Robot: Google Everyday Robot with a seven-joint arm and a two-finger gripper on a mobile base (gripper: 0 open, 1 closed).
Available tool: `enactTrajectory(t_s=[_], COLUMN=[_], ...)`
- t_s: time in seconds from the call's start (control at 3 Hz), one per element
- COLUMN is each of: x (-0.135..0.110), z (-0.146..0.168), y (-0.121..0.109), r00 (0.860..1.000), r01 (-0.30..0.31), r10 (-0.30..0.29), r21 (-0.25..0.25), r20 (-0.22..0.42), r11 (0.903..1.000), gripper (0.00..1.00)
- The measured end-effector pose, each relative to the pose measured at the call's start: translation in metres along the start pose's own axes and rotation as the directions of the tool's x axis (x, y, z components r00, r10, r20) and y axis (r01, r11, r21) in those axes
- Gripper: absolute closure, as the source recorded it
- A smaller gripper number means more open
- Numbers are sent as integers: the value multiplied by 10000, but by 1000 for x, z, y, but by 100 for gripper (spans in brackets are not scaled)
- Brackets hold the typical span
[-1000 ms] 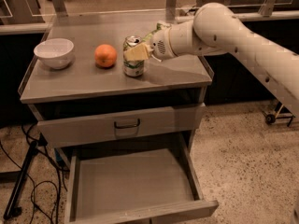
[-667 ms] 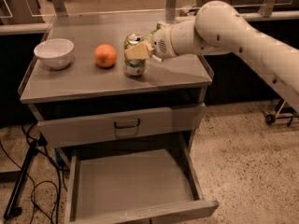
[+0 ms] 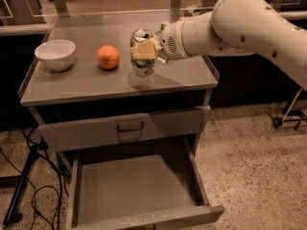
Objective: Place 7up can into middle drawer
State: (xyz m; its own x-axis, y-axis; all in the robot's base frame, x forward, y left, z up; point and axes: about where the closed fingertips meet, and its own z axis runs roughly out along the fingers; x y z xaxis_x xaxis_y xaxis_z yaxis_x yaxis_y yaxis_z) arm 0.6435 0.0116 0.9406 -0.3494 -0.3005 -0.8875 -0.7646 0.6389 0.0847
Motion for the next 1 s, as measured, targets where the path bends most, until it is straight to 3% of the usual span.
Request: enactTrajectory(t_s=[0.33,1.0], x=[0,29], z=[0,-41], y=[0,-5], r00=[10000,9980], r01=[-1,-603], r10=[1,617], r21=[1,780], r20=[0,-151], r11=[10000,9951], gripper=[100,100])
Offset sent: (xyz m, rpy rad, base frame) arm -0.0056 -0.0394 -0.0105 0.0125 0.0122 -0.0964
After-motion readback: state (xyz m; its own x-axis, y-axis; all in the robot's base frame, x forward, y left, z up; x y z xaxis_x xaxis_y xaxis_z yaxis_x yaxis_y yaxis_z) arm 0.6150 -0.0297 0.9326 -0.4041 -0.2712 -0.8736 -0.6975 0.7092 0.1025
